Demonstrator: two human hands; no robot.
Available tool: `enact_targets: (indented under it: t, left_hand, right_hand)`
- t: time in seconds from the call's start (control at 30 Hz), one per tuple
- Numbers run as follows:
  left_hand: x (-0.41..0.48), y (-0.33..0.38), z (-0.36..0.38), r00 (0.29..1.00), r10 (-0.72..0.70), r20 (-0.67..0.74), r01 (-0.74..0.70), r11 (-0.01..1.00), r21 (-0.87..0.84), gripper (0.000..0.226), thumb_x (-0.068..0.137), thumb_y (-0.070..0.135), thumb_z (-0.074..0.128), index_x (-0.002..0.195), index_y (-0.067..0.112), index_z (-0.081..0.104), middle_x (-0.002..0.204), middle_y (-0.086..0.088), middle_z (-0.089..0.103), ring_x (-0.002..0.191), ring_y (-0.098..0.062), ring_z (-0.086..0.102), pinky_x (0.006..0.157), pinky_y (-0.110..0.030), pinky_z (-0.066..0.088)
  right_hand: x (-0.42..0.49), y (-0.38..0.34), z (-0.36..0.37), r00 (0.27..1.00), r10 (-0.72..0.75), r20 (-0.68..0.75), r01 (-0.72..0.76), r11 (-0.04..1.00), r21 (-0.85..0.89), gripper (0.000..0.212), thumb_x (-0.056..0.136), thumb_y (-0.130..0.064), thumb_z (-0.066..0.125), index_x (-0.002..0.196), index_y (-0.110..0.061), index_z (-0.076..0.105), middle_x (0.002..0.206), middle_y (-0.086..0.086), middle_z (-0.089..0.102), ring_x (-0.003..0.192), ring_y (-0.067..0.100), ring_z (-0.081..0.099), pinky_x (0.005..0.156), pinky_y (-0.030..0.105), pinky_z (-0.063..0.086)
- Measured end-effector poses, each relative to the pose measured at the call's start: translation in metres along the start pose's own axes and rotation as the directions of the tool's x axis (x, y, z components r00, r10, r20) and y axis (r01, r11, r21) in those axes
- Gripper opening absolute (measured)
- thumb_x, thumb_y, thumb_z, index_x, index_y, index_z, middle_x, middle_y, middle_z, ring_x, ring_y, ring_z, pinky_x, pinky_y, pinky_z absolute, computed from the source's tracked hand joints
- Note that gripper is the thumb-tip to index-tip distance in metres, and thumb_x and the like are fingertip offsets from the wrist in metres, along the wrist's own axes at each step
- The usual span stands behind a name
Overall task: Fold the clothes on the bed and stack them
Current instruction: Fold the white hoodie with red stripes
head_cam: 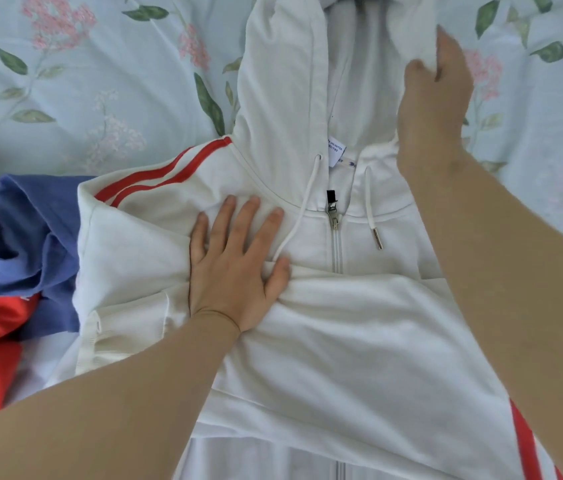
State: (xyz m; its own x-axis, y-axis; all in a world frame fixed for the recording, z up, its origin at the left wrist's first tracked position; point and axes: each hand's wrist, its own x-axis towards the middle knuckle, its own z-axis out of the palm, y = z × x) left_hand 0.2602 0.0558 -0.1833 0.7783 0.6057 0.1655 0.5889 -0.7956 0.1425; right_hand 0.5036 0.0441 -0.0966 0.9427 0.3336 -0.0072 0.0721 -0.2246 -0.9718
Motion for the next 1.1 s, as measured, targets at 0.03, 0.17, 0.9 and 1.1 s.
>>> enact_targets:
  t: [0.03,0.17,0.9,1.1]
  left_hand:
    - [0.0,0.0,0.0,1.0,-0.004,0.001,0.004,1.0,-0.004,0.055,0.086,0.049,0.036,0.137,0.027,0.044,0.143,-0.008,0.047,0.136,-0.028,0.03,0.111,-0.047,0.014]
    - [0.001,0.001,-0.009,0.999,-0.036,0.004,0.036,0.997,-0.072,0.056,0.089,0.044,0.032,0.135,0.017,0.049,0.14,-0.007,0.051,0.135,-0.027,0.039,0.112,-0.043,0.014]
    - [0.09,0.043,-0.089,0.537,-0.413,0.736,0.795,-0.044,-0.605,0.025,0.096,0.044,0.047,0.09,0.02,0.053,0.093,0.003,0.06,0.08,-0.013,0.06,0.075,-0.027,0.052]
    - [0.082,0.029,-0.098,0.505,-0.361,0.784,0.757,-0.251,-0.604,0.035,0.091,0.053,0.05,0.102,0.02,0.053,0.102,0.001,0.062,0.088,-0.013,0.064,0.068,-0.028,0.05]
  right_hand:
    - [-0.019,0.0,-0.01,0.998,-0.039,0.056,0.039,0.999,-0.002,0.041,0.084,-0.001,0.04,0.111,-0.024,0.061,0.099,-0.011,0.063,0.092,0.002,0.056,0.087,0.017,0.044]
    - [-0.095,0.007,-0.066,0.955,-0.081,0.284,0.164,0.946,-0.281,0.035,0.084,-0.009,0.046,0.098,-0.035,0.064,0.089,0.011,0.06,0.073,0.004,0.049,0.066,0.009,0.035]
    - [-0.115,0.009,-0.036,0.872,0.347,0.345,-0.171,0.877,-0.45,0.05,0.093,-0.031,0.053,0.138,-0.019,0.039,0.119,0.012,0.059,0.103,0.031,0.06,0.088,0.032,0.048]
    - [-0.134,0.009,-0.049,0.966,0.174,0.193,-0.126,0.963,-0.238,0.023,0.094,-0.008,0.043,0.099,-0.003,0.064,0.07,0.011,0.064,0.064,0.021,0.062,0.072,0.031,0.052]
